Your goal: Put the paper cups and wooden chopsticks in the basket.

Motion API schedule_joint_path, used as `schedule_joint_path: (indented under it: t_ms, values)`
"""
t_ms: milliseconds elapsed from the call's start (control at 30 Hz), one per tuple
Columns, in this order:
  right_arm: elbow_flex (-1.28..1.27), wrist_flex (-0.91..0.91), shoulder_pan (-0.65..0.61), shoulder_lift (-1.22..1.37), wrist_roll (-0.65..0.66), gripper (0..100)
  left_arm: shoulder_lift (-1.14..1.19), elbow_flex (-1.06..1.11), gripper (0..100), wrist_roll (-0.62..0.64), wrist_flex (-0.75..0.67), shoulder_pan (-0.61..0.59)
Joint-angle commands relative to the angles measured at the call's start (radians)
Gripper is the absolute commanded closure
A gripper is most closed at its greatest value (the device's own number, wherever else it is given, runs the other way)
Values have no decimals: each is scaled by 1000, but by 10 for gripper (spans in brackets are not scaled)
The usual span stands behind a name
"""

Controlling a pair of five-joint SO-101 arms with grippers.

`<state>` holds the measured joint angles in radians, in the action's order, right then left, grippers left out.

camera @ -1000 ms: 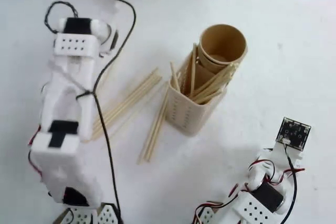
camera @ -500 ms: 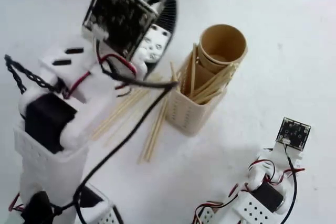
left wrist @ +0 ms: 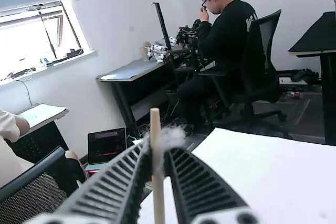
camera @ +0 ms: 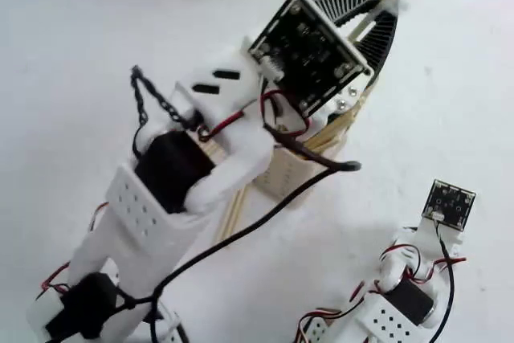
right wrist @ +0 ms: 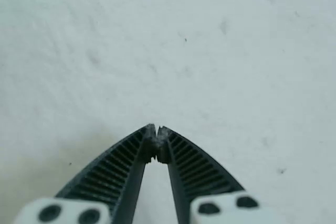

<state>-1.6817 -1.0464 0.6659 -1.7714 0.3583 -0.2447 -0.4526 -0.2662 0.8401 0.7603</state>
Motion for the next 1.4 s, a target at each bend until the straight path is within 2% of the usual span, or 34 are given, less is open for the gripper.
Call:
schedule_joint_path:
  t_ms: [0,167,400,500,633,733,833,967,1067,1133,1367]
  values:
    - [-11,-2,4,2,8,981,31,-14,942,12,-31,7]
    - [-11,-2,4,2,8,981,30,-9,921,12,-18,2]
    - [-11,-2,5,2,8,981,30,-14,921,12,63,-107]
    - [-11,-2,5,2,8,981,30,-11,921,12,163,-228]
    - [-11,-2,5,2,8,981,41,2,921,6,361,-456]
    - [-11,-2,5,2,8,981,39,124,921,2,440,-599]
    - [-11,-2,5,2,8,981,41,358,918,2,339,-713]
    - [-11,-2,5,2,8,981,64,738,908,3,-6,-796]
    - [-11,-2,7,4,8,981,176,856,840,11,-158,-802]
    - [-11,-2,8,4,8,981,277,832,820,11,-166,-803]
    - [-11,-2,5,4,8,981,561,580,865,57,-18,-889]
